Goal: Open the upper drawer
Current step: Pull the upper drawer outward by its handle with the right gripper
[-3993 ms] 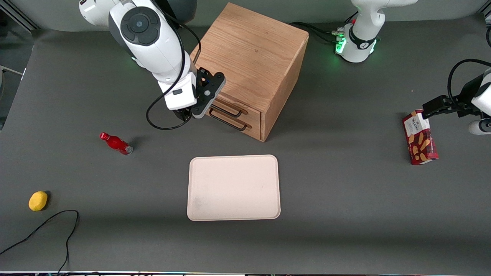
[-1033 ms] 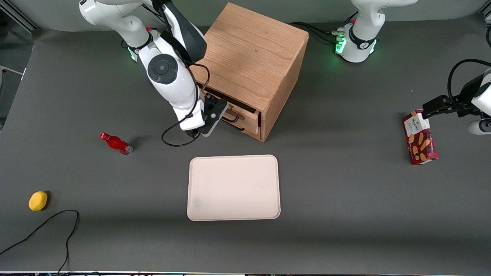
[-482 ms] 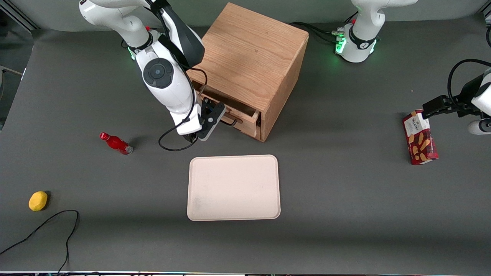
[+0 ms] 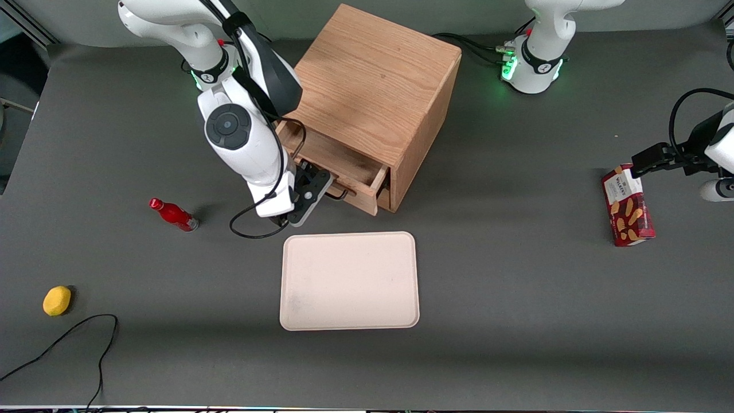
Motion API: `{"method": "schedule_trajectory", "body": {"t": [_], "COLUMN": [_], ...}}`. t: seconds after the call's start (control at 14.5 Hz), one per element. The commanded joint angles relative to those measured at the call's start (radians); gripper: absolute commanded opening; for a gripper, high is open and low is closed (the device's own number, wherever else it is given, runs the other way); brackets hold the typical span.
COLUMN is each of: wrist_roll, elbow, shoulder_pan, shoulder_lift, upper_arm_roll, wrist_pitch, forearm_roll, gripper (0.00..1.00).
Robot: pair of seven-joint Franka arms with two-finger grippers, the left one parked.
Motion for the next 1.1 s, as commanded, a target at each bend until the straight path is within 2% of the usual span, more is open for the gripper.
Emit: {"method": "schedule_trajectory", "body": {"t": [0.0,1.03], "wrist_roll": [-0.025,-0.025], "elbow": [0.065,0.135], "shoulder_pan": [-0.011,-0.034], "shoulder_lift": [0.031,0.088], "upper_arm_roll": [-0.016,-0.062], "wrist_pitch": [-0.015,-0.015], "forearm_roll": [0.013,0.016], "gripper": [1.00,1.00]}}
